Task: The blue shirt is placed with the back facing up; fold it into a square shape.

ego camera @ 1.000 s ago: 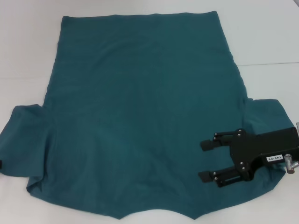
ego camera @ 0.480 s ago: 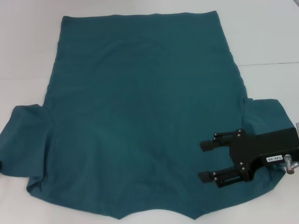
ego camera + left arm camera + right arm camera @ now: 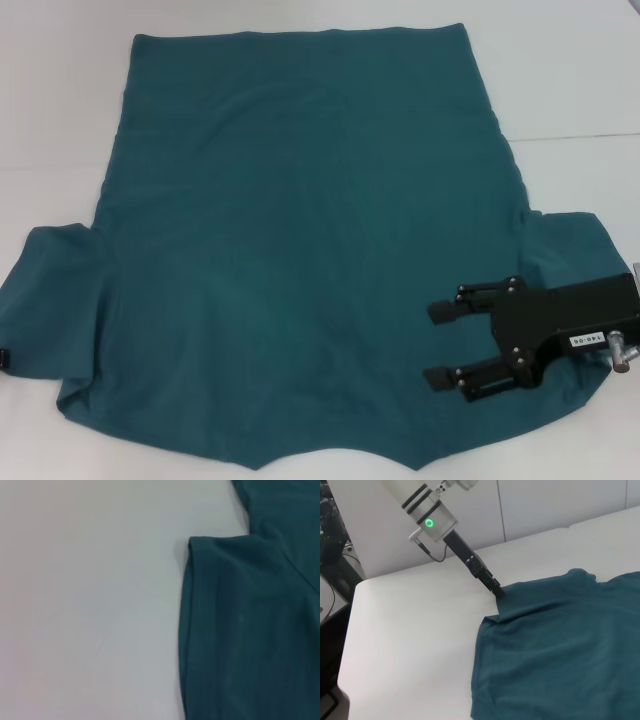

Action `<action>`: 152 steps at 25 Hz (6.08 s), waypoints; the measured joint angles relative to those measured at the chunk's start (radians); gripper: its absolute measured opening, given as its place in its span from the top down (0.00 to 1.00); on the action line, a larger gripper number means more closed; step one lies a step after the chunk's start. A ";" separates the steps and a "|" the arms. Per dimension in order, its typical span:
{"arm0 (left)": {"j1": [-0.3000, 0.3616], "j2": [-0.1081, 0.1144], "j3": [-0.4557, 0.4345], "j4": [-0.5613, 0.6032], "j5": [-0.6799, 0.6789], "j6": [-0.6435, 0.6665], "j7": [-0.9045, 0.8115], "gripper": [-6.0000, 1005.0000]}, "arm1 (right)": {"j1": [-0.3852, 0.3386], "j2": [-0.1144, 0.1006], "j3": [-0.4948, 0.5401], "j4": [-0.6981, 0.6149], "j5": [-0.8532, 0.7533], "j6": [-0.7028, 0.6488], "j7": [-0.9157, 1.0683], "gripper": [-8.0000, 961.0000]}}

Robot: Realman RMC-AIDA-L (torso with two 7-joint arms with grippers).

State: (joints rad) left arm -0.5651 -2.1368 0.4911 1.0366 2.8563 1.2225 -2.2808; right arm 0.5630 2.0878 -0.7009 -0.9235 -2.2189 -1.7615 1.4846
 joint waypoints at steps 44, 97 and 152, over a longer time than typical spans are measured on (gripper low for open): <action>-0.105 -0.024 0.028 0.034 -0.089 0.071 0.003 0.93 | -0.013 0.003 0.013 0.025 0.049 0.034 -0.019 0.08; 0.024 -0.025 -0.008 0.084 -0.002 -0.004 -0.010 0.36 | 0.025 0.003 -0.002 0.034 0.048 0.075 -0.021 0.08; 0.015 -0.020 0.006 0.020 0.000 -0.070 -0.003 0.49 | 0.029 0.003 -0.002 0.052 0.048 0.084 -0.027 0.08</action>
State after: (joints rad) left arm -0.5501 -2.1568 0.4970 1.0568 2.8563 1.1522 -2.2841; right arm 0.5922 2.0908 -0.7026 -0.8712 -2.1705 -1.6775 1.4580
